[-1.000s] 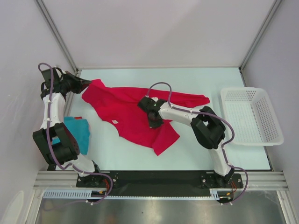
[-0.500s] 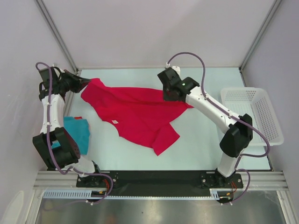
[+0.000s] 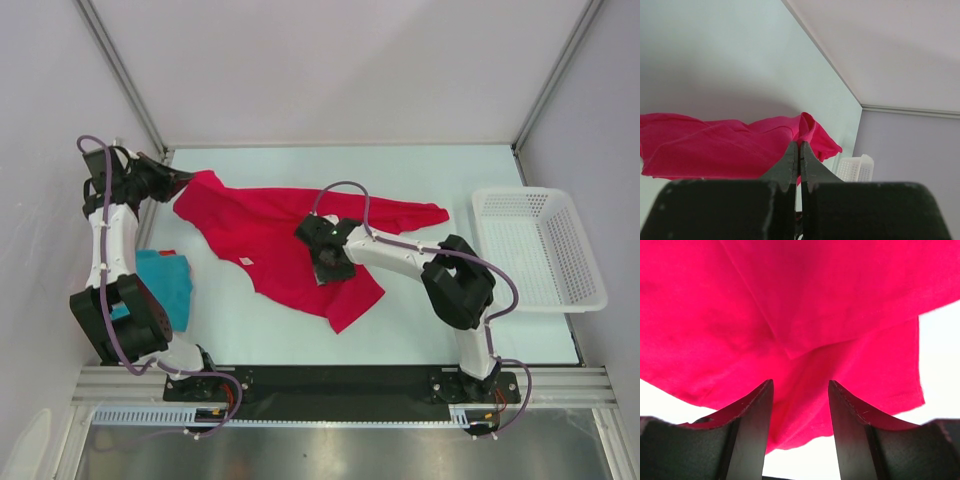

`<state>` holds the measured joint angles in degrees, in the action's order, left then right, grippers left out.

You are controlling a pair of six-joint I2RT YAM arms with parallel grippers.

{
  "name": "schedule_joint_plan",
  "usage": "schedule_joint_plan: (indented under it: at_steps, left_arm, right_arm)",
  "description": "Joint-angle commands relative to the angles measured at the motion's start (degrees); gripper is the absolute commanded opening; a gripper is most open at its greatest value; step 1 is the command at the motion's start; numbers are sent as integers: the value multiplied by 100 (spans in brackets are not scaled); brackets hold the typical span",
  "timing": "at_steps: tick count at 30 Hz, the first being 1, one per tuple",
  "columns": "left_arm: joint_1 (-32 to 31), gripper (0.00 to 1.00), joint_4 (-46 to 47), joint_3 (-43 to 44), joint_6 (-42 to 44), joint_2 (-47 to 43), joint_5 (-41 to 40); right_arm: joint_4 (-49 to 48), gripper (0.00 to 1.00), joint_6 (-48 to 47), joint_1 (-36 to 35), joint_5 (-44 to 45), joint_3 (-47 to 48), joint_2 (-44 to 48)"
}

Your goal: Fold and stack the t-shirts

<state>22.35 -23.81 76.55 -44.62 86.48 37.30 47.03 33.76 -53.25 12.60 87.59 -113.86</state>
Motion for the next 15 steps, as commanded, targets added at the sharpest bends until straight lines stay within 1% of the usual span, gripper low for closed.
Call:
schedule_joint_plan:
  at_steps: [1,8,15]
  left_arm:
    - [41,0,122,-123,173,-281,146]
    - [50,0,140,-150,199,-228,137]
    - [103,0,158,-149,226,-184,164]
  right_arm:
    - [-308,53,113,-27,-30,3,-48]
    - [-141,53,-1,-97,67,495,-417]
    - [-124,53,-97,-80,111,759,-768]
